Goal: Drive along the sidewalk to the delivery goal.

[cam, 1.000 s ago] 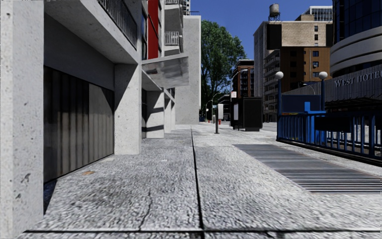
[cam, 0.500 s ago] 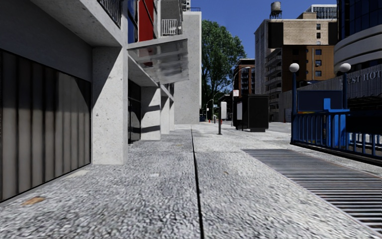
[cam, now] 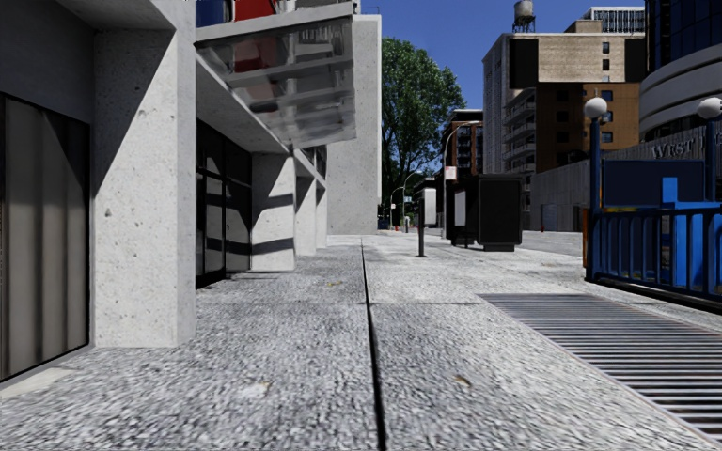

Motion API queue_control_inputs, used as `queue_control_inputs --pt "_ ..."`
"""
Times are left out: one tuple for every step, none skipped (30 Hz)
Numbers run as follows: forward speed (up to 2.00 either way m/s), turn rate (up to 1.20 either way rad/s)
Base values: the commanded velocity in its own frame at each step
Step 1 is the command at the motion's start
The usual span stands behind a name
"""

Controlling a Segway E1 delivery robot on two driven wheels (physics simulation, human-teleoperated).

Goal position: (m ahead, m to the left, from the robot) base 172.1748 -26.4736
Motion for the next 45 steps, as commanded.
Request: queue_control_inputs --pt "2.0 0.0" --pt "2.0 0.0" --pt "2.0 0.0" --pt "2.0 0.0" --pt "2.0 0.0" --pt "2.0 0.0" --pt "2.0 0.0" --pt "2.0 0.0" --pt "2.0 0.0" --pt "2.0 0.0" --pt "2.0 0.0" --pt "2.0 0.0" --pt "2.0 0.0" --pt "2.0 0.0" --pt "2.0 0.0" --pt "2.0 0.0" --pt "2.0 0.0" --pt "2.0 0.0" --pt "2.0 0.0" --pt "2.0 0.0" --pt "2.0 0.0" --pt "2.0 0.0" --pt "2.0 0.0" --pt "2.0 0.0" --pt "2.0 0.0" --pt "2.0 0.0" --pt "2.0 0.0" --pt "2.0 0.0" --pt "2.0 0.0" --pt "2.0 0.0" --pt "2.0 0.0" --pt "2.0 0.0" --pt "2.0 0.0" --pt "2.0 0.0" --pt "2.0 0.0" --pt "2.0 0.0" --pt "2.0 0.0" --pt "2.0 0.0" --pt "2.0 0.0" --pt "2.0 0.0" --pt "2.0 0.0" --pt "2.0 0.0" --pt "2.0 0.0" --pt "2.0 0.0" --pt "2.0 0.0"
